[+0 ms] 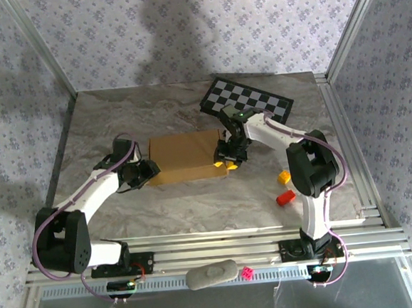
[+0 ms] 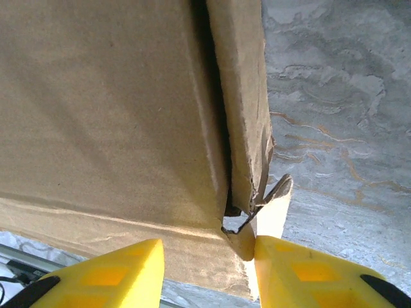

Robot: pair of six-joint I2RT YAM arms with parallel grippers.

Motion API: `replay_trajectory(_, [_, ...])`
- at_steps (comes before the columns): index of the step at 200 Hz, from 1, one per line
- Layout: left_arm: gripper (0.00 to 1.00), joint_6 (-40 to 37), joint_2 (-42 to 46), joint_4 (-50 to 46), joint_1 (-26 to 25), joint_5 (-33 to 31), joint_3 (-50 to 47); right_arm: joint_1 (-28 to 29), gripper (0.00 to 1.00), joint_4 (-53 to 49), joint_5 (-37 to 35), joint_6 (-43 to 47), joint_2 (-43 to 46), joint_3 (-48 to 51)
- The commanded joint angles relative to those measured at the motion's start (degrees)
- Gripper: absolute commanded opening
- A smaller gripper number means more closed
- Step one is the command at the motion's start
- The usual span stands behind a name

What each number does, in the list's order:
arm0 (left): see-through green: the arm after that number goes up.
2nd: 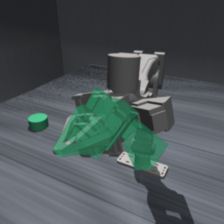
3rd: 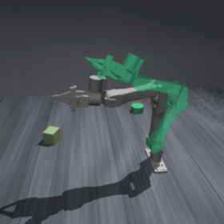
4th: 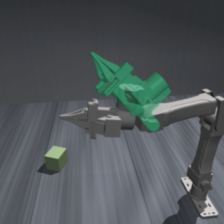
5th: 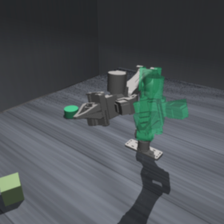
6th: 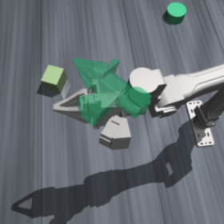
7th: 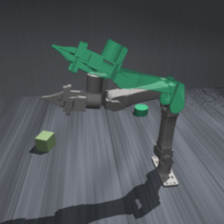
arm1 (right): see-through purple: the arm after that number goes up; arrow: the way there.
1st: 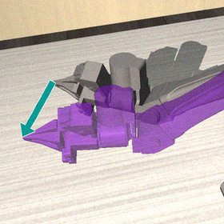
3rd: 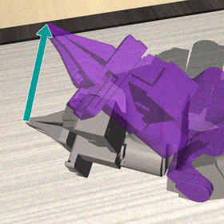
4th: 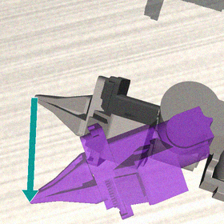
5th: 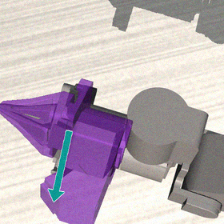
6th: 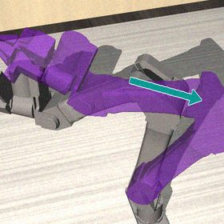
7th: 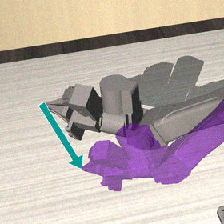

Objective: Fold the paper box

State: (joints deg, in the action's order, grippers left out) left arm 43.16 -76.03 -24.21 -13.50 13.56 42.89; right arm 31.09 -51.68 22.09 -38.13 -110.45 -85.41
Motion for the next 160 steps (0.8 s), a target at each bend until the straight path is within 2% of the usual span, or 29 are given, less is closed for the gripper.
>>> replay_trajectory(1, [0.46,1.07,0.01,-0.26,0.14,2.27,-0.10,-0.07,0.41,-1.84,2.63,-1.07,-1.17,-1.95])
replay_trajectory(40, [0.45,0.26,0.10,-1.11,0.31,1.90,-0.10,-0.25,0.37,-2.29,3.44,-1.77,-1.30,-2.18])
replay_trajectory(160, [0.44,-0.90,0.64,-1.87,0.40,0.72,-0.62,-0.68,0.35,-0.38,2.84,-1.87,-0.11,1.50])
